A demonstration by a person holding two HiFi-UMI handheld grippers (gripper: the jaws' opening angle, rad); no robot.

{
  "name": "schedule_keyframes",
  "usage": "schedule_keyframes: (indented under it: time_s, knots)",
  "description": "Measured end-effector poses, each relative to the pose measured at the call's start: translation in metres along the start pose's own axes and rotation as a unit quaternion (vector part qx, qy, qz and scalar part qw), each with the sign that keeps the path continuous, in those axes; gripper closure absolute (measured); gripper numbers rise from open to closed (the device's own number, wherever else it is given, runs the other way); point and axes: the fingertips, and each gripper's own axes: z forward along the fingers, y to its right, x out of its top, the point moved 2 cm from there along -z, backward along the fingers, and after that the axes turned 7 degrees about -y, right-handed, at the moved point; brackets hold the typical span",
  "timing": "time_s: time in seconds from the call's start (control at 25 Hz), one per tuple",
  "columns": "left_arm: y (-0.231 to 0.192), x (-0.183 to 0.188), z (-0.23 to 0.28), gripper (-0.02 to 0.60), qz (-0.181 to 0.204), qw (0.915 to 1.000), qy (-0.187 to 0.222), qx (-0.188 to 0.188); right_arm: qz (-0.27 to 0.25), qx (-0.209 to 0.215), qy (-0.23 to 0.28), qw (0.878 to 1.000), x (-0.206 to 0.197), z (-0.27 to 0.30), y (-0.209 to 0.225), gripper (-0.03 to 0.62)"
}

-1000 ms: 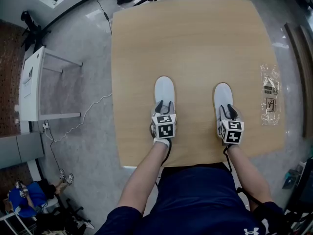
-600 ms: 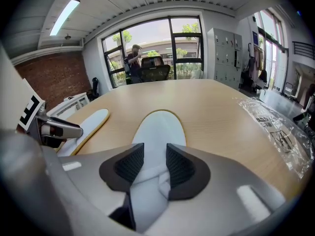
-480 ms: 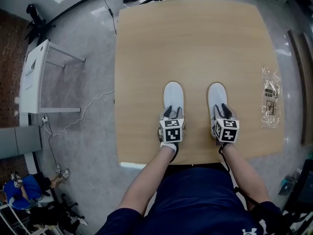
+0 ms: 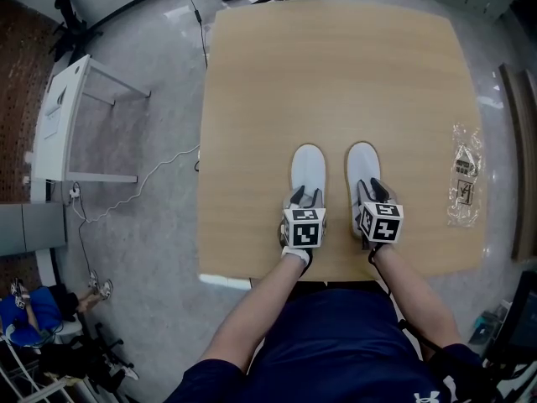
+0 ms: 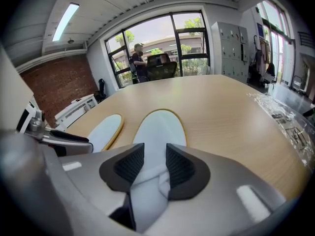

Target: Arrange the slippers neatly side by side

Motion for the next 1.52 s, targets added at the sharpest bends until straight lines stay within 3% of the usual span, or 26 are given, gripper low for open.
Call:
schedule_keyframes:
  time_s: [0.96,1.08,1.36,1.52]
  knots:
    - [0.023,0.000,0.000,0.425,-0.030,0.9992,-0.010,-0.023,0.052,0.044,-0.015,0.998,0.002,0.005,-0.028,0.457]
    - [0.023,0.012,-0.013,0.422,-0.057,0.9976,0.009,-0.037,0.064,0.056,0.007,0.996,0.012,-0.001,-0.030,0.465]
    - [0.016,0.048,-0.060,0.434,-0.094,0.9891,0.095,-0.062,0.078,0.094,0.060,0.991,0.040,-0.039,-0.028,0.499]
    - [0.038,0.068,-0.113,0.461,-0.085,0.9790,0.146,-0.114,0.087,0.112,0.096,0.985,0.055,-0.087,-0.015,0.502]
